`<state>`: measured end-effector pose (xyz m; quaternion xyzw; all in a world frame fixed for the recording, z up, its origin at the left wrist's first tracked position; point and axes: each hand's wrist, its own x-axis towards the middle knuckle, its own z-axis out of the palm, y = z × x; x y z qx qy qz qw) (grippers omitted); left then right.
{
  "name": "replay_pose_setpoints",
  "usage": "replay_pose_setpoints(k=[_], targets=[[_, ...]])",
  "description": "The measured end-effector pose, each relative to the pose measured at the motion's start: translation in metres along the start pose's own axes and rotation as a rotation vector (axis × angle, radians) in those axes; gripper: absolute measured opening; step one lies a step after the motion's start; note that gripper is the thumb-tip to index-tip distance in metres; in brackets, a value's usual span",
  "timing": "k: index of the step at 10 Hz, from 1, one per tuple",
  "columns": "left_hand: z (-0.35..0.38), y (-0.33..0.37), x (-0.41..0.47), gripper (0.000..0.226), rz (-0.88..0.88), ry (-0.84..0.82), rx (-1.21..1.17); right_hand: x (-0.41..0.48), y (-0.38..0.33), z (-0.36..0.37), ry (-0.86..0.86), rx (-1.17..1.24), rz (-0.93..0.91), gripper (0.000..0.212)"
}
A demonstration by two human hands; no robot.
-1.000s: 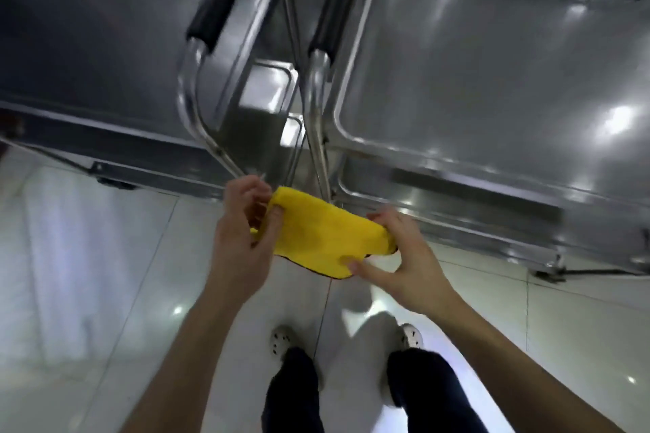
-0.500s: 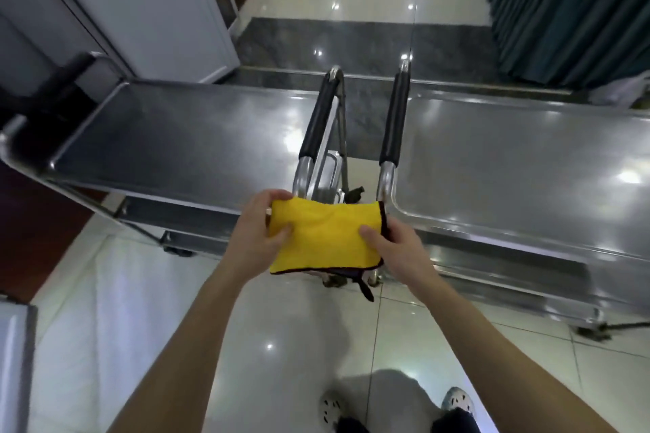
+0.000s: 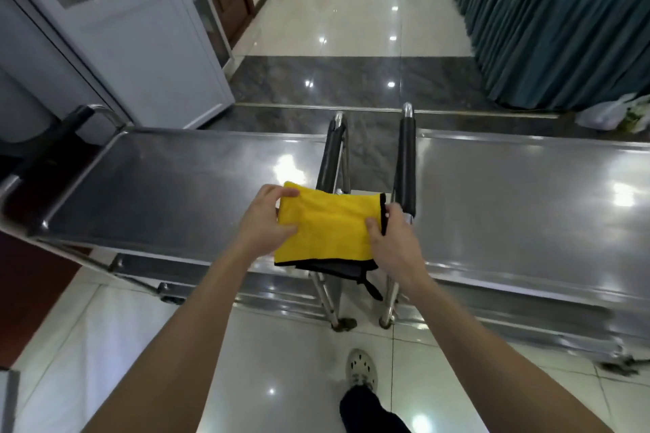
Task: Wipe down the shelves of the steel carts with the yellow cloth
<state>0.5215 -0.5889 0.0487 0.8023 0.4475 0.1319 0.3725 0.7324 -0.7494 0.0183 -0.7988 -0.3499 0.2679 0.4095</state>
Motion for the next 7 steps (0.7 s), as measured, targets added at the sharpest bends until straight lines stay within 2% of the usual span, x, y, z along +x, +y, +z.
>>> replay_pose_setpoints(k=[2, 3, 4, 5, 6, 7], targets=[[-0.034, 0.012, 0.101, 0.064, -0.07, 0.075, -0.167, 0.097, -0.035, 0.011, 0.149, 0.133, -0.064, 0.028], [-0.019, -0.002, 0.15, 0.063, -0.198, 0.042, -0.205, 0.136, -0.027, 0.031, 0.17, 0.094, 0.011, 0.032], [0.014, -0.026, 0.167, 0.064, -0.315, -0.081, -0.164, 0.161, -0.001, 0.06, -0.051, -0.057, 0.227, 0.034], [0.037, -0.049, 0.164, 0.059, -0.359, -0.172, -0.243, 0.162, 0.023, 0.081, -0.24, -0.095, 0.335, 0.037], [0.036, -0.058, 0.154, 0.052, -0.371, -0.176, -0.317, 0.148, 0.035, 0.088, -0.26, -0.015, 0.385, 0.034], [0.025, -0.068, 0.147, 0.049, -0.401, -0.152, -0.347, 0.129, 0.045, 0.088, -0.208, 0.013, 0.409, 0.026]])
